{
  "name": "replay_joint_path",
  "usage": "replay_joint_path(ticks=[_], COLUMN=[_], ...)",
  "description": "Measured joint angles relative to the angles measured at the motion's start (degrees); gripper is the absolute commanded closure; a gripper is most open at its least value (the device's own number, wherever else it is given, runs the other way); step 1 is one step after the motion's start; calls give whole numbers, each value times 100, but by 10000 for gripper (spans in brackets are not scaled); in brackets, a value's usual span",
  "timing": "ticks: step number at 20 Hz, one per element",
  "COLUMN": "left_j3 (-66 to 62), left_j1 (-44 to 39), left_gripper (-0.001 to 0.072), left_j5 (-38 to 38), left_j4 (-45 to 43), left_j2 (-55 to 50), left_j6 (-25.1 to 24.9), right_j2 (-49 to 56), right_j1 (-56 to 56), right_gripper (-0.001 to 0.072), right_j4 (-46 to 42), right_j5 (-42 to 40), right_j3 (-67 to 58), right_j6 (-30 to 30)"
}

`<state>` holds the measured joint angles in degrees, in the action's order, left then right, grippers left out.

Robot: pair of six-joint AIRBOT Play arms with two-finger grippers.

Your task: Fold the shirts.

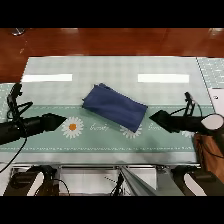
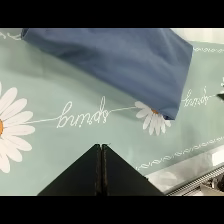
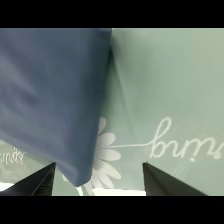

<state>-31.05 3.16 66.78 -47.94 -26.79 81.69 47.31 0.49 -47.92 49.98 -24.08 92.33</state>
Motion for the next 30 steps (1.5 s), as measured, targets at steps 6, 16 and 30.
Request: replay_joint_path(ticks=[6, 16, 30], left_j3=[0, 0, 0], left_j1=[0, 0, -13], left_gripper=[687, 687, 687], left_j5=[-61, -81, -55], left_j4=[0, 0, 2], left_j2=[0, 0, 0], left_j6=[0, 0, 0], right_j2=[1325, 3329, 3346], right_j1=[444, 997, 404], right_gripper=[89, 692, 693], right_j4=[1305, 2330, -4], right_j5=[-697, -278, 2590], right_j3=[13, -1665, -7104], right_j6=[-852, -2175, -898])
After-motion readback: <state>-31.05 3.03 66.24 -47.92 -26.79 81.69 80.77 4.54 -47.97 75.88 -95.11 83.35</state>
